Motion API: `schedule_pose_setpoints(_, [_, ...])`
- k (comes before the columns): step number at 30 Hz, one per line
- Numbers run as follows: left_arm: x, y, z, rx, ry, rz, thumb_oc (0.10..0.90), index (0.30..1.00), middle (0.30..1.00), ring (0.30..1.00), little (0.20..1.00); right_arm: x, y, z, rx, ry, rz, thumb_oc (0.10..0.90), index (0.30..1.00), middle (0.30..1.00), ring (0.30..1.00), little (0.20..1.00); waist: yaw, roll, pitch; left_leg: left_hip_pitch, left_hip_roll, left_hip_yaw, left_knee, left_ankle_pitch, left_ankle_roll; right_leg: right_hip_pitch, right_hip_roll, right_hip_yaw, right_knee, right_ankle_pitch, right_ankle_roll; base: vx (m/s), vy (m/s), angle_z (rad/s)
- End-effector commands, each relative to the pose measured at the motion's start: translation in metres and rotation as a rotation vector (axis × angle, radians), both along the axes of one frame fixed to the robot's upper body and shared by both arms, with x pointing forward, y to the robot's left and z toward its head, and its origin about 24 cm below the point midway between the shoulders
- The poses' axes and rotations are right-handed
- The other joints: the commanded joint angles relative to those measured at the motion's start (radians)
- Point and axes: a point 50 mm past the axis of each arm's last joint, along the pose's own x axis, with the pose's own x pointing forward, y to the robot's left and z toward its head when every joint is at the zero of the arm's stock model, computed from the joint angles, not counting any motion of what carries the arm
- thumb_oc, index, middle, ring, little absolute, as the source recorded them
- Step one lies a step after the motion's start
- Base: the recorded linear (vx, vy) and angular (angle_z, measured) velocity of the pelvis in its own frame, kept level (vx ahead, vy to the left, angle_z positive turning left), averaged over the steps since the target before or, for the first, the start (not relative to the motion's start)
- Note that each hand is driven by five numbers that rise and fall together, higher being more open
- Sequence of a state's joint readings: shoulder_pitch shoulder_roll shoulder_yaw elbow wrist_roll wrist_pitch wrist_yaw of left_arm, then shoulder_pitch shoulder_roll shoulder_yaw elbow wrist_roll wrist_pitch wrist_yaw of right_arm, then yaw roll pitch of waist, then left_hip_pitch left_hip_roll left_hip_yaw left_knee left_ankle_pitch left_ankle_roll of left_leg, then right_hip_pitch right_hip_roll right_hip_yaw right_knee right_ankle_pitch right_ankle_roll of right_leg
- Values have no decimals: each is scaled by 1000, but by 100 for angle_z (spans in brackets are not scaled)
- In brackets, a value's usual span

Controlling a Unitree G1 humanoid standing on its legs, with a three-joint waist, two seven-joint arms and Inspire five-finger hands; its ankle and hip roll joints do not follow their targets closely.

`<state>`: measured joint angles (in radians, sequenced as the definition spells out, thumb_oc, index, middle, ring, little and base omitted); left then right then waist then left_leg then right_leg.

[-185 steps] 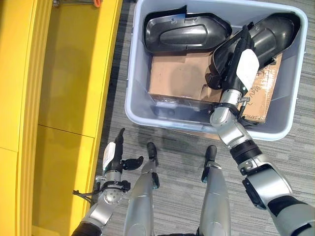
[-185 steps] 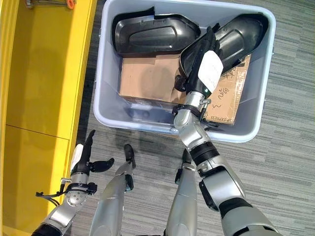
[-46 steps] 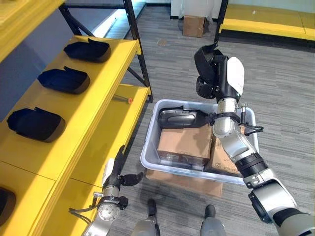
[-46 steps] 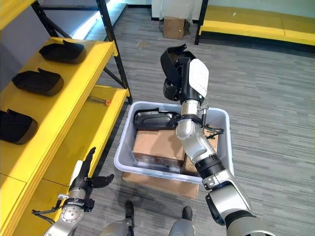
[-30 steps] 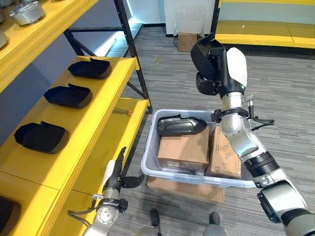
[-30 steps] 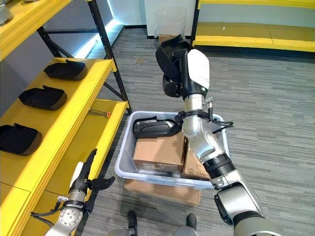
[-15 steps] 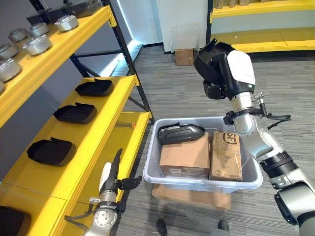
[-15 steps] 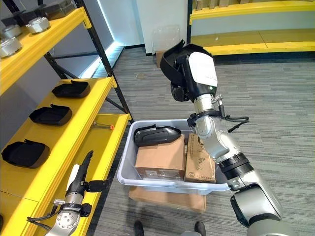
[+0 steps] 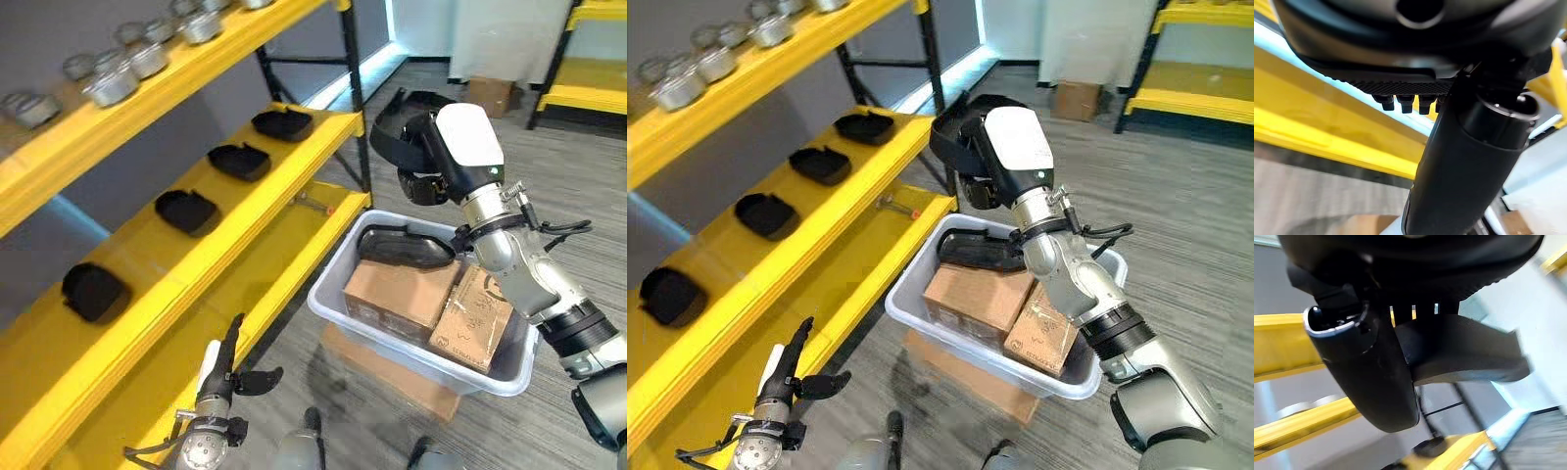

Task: Move parts from the plastic box to the shelf.

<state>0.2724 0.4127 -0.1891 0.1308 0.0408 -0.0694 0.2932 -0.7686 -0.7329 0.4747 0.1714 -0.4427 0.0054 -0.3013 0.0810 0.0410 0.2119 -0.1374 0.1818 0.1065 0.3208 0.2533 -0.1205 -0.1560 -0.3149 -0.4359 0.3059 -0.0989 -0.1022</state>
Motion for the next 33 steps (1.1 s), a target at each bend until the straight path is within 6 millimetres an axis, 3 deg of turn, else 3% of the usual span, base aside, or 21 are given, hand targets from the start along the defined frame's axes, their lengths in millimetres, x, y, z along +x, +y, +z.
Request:
schedule_pose_setpoints(1, [28, -1, 53, -24, -290, -32, 900, 1000, 1000, 1000, 1000, -20, 33, 88, 53, -400, 149, 400, 300, 300, 300, 300, -35, -19, -78, 152, 130, -18, -39, 23, -63, 106, 78, -35, -249, 103, 176, -72, 13, 89])
schedule_pose_setpoints(3, [27, -1, 53, -23, -289, -32, 900, 1000, 1000, 1000, 1000, -20, 33, 88, 54, -399, 150, 400, 300, 300, 300, 300, -38, -18, -77, 153, 131, -21, -38, 21, -63, 109, 78, -37, -246, 100, 176, -42, 20, 87])
schedule_pose_setpoints(5, [28, -2, 58, 2, -301, -62, 900, 1000, 1000, 1000, 1000, -20, 28, 89, 55, -403, 126, 400, 300, 300, 300, 300, -71, -4, -99, 260, 121, 19, -156, -60, -45, 69, 62, -80, -178, 97, 195, -89, 109, 51])
schedule_pose_setpoints(6, [31, -5, 62, 19, -308, -94, 900, 1000, 1000, 1000, 1000, -20, 22, 90, 68, -411, 103, 400, 300, 300, 300, 300, -91, 3, -103, 285, 123, 99, -233, -169, -37, 53, 40, -98, -110, 78, 214, -87, 107, 38])
schedule_pose_setpoints(7, [31, -5, 62, 19, -308, -95, 900, 1000, 1000, 1000, 1000, -20, 21, 90, 68, -411, 102, 400, 300, 300, 300, 300, -88, 0, -100, 283, 121, 114, -234, -161, -29, 46, 32, -116, -103, 89, 204, -39, 178, 96])
schedule_pose_setpoints(9, [29, -5, 65, 50, -314, -126, 900, 1000, 1000, 1000, 1000, -20, 13, 89, 83, -415, 69, 400, 300, 300, 300, 300, -88, 3, -104, 318, 113, 147, -280, -274, -15, 21, -6, -111, -10, 72, 234, -22, 207, 89])
schedule_pose_setpoints(12, [32, -1, 71, 88, -330, -147, 900, 1000, 1000, 1000, 1000, -19, 6, 89, 109, -416, 38, 400, 300, 300, 300, 300, -74, -10, -86, 292, 86, 147, -237, -328, 3, 6, -65, -104, 26, 103, 263, -87, 205, 27])
schedule_pose_setpoints(17, [33, 3, 73, 106, -342, -127, 900, 1000, 1000, 1000, 1000, -15, 2, 80, 152, -392, 14, 400, 300, 300, 300, 300, -40, -49, -78, 277, 26, 133, -224, -386, 28, 34, -117, -114, -24, 172, 310, -71, 208, 21])
schedule_pose_setpoints(19, [33, 4, 73, 114, -340, -124, 900, 1000, 1000, 1000, 1000, -15, 2, 79, 161, -391, 15, 400, 300, 300, 300, 300, -36, -58, -79, 270, 13, 128, -223, -387, 35, 42, -121, -117, -44, 191, 315, -92, 192, 10])
schedule_pose_setpoints(21, [33, 7, 75, 128, -350, -114, 900, 1000, 1000, 1000, 1000, -15, 3, 74, 183, -385, 12, 400, 300, 300, 300, 300, -8, -86, -77, 246, -21, 129, -217, -387, 47, 56, -141, -145, -96, 243, 321, -85, 174, 24])
schedule_pose_setpoints(22, [33, 8, 75, 130, -349, -114, 900, 1000, 1000, 1000, 1000, -15, 3, 74, 184, -384, 12, 400, 300, 300, 300, 300, -10, -83, -81, 252, -19, 113, -219, -399, 45, 61, -134, -126, -97, 235, 337, -32, 154, 27])
schedule_pose_setpoints(27, [34, 11, 77, 144, -366, -81, 900, 1000, 1000, 1000, 1000, -13, 12, 64, 213, -352, 32, 400, 300, 300, 300, 300, 37, -127, -63, 216, -84, 93, -182, -422, 81, 92, -166, -146, -186, 330, 347, -41, 144, 24])
schedule_pose_setpoints(28, [34, 12, 77, 146, -365, -80, 900, 1000, 1000, 1000, 1000, -13, 12, 64, 215, -352, 32, 400, 300, 300, 300, 300, 37, -123, -67, 221, -79, 78, -179, -438, 79, 97, -157, -128, -186, 321, 358, 9, 217, 22])
schedule_pose_setpoints(33, [35, 12, 81, 163, -381, -86, 900, 1000, 1000, 1000, 1000, -9, 17, 62, 232, -330, 34, 400, 300, 300, 300, 300, 80, -149, -42, 152, -128, 64, -54, -485, 117, 110, -215, -143, -181, 371, 358, -54, 175, 19])
